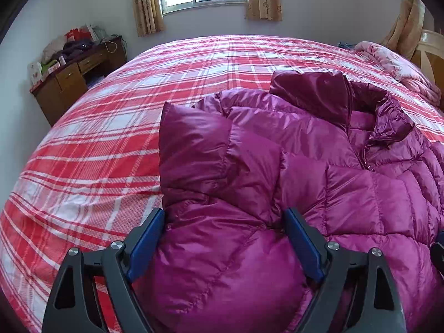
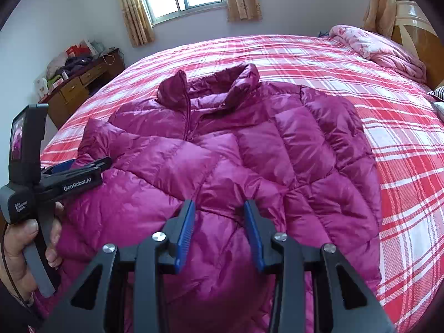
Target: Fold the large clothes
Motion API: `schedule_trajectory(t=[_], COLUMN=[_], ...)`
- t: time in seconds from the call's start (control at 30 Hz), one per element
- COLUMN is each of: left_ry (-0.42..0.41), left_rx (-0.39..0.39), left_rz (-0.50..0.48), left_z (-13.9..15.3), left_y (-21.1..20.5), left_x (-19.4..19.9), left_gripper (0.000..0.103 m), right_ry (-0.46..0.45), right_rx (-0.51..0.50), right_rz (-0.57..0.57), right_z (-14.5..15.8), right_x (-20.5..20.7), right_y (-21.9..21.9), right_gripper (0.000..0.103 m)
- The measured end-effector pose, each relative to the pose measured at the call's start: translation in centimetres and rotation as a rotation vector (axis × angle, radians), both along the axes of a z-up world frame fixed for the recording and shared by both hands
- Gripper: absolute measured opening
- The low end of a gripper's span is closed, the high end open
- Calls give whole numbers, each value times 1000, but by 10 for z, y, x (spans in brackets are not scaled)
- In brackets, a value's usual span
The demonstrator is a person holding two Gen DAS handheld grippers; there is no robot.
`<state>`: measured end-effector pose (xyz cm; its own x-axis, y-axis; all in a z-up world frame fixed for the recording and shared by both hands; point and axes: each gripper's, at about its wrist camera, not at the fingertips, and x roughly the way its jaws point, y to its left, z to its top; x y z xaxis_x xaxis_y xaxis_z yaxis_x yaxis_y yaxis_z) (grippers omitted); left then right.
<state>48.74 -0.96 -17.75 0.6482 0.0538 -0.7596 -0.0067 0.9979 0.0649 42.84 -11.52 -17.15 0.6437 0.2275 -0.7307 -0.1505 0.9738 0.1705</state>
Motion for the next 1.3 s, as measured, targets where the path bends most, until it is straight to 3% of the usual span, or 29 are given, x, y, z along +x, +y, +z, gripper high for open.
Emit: schedule_trajectory(t=[0.37,0.97,1.07,1.13,1.3], left_ry=[70,57,54,50,52], left_rx=[-79,-49,-47,-37,-49], left_rz=[25,33,40,44,45], left_z=[-14,-14,-14,-14,-15], left_y=[11,8,7,6,7], left_x=[10,8,8,8,8], left_gripper=[99,100,101,102,102], right_ry=[-3,-13,-32,-55,-88], right_rx=[-125,-222,-191,-183,-160], right_rz=[-6,-10,7,-3,11], right_z=[-12,-14,-7,2,23], right_x=[-1,-1,-6,-10,-7], right_y=[11,24,23,25,46], right_gripper=[41,41,54,71,71])
